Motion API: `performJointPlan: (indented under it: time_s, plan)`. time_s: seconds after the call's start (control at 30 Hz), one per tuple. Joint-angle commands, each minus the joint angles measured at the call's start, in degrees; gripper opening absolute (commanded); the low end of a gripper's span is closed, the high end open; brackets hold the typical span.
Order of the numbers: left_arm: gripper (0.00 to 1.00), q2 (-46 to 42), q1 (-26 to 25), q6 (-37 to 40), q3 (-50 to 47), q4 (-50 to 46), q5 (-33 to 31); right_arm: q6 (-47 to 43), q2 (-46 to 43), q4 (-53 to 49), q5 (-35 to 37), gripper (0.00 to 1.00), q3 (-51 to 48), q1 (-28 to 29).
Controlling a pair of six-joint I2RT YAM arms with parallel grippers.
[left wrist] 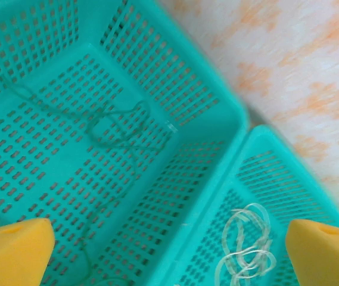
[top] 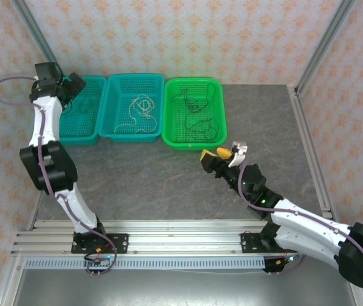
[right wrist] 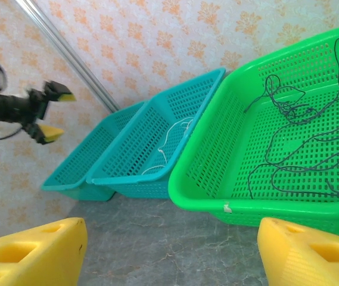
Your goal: Untangle the cables
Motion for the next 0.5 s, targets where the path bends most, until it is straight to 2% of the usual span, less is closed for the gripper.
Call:
performJointPlan:
  time_s: [0.0,0.07,0.1,0.17,0.3,0.4,0.47]
  plan:
    - [1.0,-11.2,-0.3,-7.8,-10.1,10.6,3.3,-2.0,-0.1,0.1,4.6,0.77,0.6,-0.2]
    - [1.0,-18.3,-2.3,-10.5,-17.9,16.4,5.4,-1.1,-0.7,-5.4,12.0,0.79,2.0,-1.6]
    - [1.0,-22.0,-4.1,-10.5,-21.5,17.7,4.9,-0.5,-1.0,-9.1,15.8,0.79,3.3,-2.9]
    - [1.0,-29.5,-9.4,-8.2,-27.5,18.2,2.1,-2.5,-1.6,-14.5,18.9,0.8,5.4,-5.7]
    - [1.0,-43.7,-24.0,-0.4,-40.1,18.1,-10.5,-6.7,-2.0,-20.4,26.2,0.84,7.9,-11.6]
    - [1.0,-49.9,-32.8,4.7,-48.2,18.3,-18.8,-6.6,-0.8,-26.0,29.8,0.85,9.9,-18.1]
    - [1.0,-52.4,-38.0,9.0,-53.8,19.9,-23.7,-8.1,0.7,-25.6,31.3,0.86,9.5,-21.6]
